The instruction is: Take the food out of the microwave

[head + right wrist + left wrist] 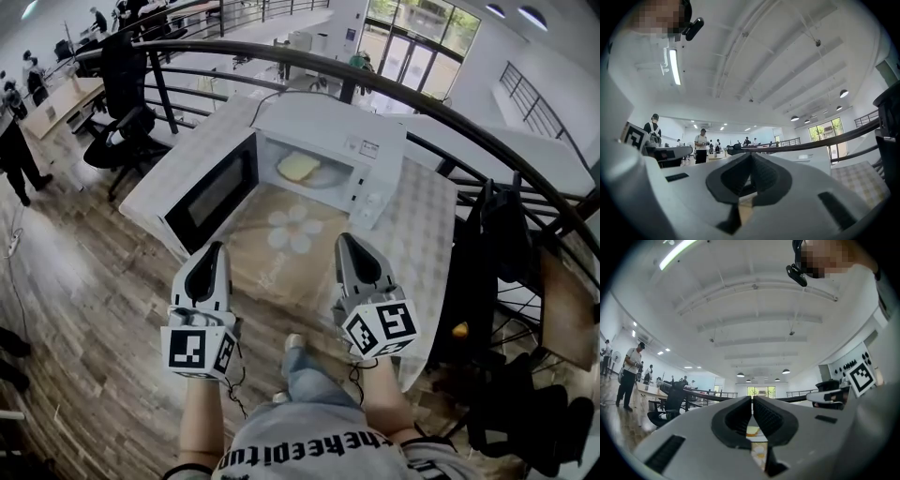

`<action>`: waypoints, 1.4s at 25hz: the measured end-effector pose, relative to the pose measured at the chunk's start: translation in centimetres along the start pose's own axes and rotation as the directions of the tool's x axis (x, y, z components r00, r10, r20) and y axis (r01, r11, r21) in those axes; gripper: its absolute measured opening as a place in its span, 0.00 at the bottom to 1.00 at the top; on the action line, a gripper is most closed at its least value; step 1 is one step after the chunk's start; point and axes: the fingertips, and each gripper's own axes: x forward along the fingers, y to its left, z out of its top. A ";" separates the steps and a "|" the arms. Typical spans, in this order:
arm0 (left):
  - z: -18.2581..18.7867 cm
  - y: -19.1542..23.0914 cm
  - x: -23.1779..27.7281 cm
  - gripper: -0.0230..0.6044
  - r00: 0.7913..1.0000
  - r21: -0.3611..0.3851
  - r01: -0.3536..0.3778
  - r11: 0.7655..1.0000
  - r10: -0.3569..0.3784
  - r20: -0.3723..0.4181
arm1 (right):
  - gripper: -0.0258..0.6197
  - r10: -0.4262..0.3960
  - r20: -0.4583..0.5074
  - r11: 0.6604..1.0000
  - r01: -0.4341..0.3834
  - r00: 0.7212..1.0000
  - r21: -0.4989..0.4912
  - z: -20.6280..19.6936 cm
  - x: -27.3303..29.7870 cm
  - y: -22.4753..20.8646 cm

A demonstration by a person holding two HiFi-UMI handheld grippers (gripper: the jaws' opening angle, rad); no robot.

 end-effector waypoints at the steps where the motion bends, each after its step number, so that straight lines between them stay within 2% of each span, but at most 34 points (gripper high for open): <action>1: 0.0 0.3 0.8 0.06 1.000 0.002 -0.003 1.000 0.003 0.003 | 0.05 0.004 0.002 1.000 -0.004 1.000 0.000 0.1 0.9 -0.3; 11: 0.2 2.1 9.0 0.06 1.000 0.017 -0.012 1.000 0.012 0.021 | 0.05 0.044 0.023 0.999 -0.044 0.999 -0.002 1.1 9.0 -4.1; 19: -0.1 2.0 15.4 0.06 0.999 0.046 -0.006 0.999 0.005 0.033 | 0.05 0.071 0.036 0.997 -0.071 0.997 0.010 1.0 14.0 -7.8; 31: -2.3 0.8 20.5 0.06 1.000 0.059 0.027 0.998 -0.027 -0.004 | 0.05 0.097 0.015 0.995 -0.098 0.995 0.037 -0.2 17.0 -10.4; 35: -3.1 0.5 22.0 0.06 0.998 0.065 0.059 0.996 -0.058 -0.012 | 0.05 0.090 0.009 0.995 -0.090 0.996 0.043 -0.7 17.4 -10.7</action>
